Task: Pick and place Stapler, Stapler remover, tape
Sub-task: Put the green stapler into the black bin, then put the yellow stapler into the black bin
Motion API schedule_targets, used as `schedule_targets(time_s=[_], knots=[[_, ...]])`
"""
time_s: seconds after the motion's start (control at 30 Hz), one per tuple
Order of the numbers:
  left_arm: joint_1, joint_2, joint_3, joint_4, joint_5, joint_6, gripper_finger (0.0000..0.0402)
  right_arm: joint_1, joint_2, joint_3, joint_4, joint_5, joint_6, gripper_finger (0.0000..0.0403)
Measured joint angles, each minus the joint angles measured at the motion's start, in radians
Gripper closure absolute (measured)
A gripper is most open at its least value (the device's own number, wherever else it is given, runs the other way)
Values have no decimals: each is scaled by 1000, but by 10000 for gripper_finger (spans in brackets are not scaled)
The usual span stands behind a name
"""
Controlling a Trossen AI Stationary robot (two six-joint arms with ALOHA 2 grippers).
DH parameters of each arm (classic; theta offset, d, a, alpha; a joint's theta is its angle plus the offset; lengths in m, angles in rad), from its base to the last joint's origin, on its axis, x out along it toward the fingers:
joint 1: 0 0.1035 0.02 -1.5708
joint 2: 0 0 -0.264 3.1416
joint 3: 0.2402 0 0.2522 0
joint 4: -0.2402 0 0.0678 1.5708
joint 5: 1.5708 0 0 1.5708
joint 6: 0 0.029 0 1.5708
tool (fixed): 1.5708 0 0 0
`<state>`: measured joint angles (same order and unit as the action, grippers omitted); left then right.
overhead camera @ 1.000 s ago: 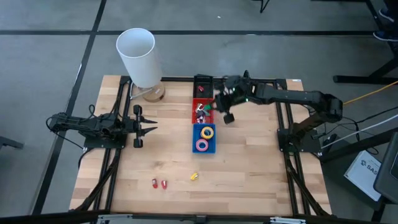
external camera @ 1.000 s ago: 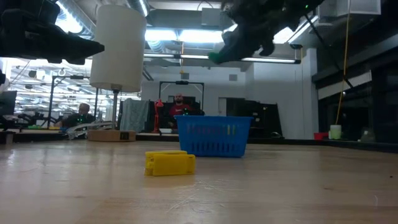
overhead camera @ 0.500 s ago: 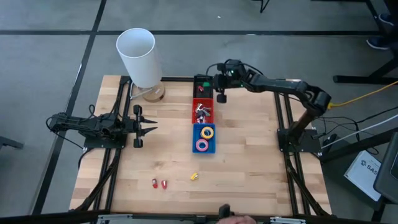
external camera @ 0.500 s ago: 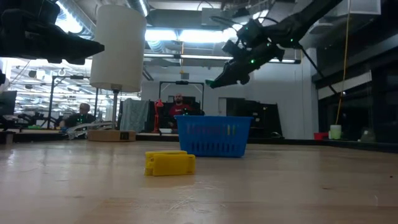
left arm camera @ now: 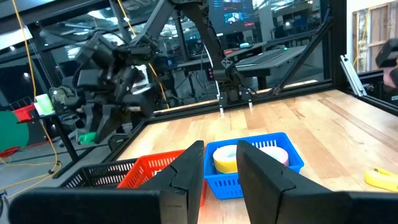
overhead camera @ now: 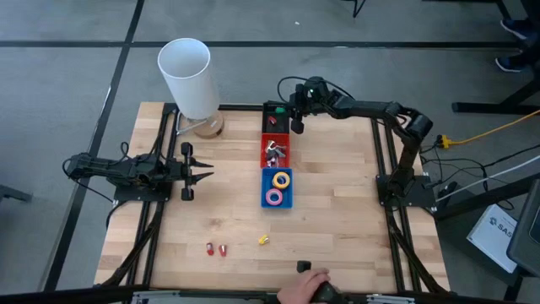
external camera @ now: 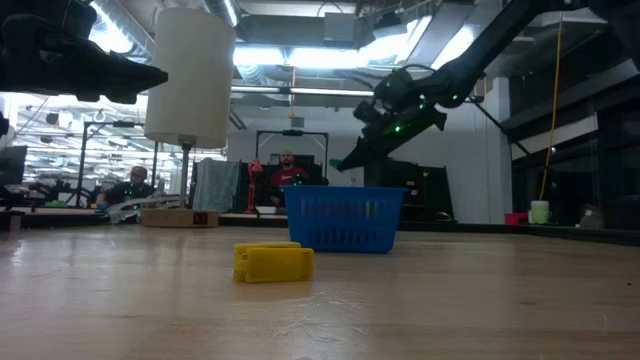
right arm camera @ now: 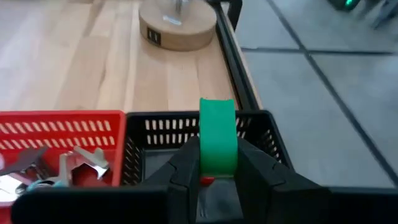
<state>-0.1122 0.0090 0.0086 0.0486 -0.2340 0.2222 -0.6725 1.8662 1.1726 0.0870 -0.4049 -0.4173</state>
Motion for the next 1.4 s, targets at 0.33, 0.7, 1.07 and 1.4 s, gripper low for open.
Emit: schedule_targets(time_s=[0.33,0.7,1.07,1.4], knots=[[0,0,0,0,0,0,309,-6,75,86,-69,14,-7,293],[0,0,0,0,0,0,307,6,69,86,-77,64,-2,256],[0,0,0,0,0,0,311,37,3,86,-143,64,43,252],[0,0,0,0,0,0,311,102,-106,86,-291,64,44,251]])
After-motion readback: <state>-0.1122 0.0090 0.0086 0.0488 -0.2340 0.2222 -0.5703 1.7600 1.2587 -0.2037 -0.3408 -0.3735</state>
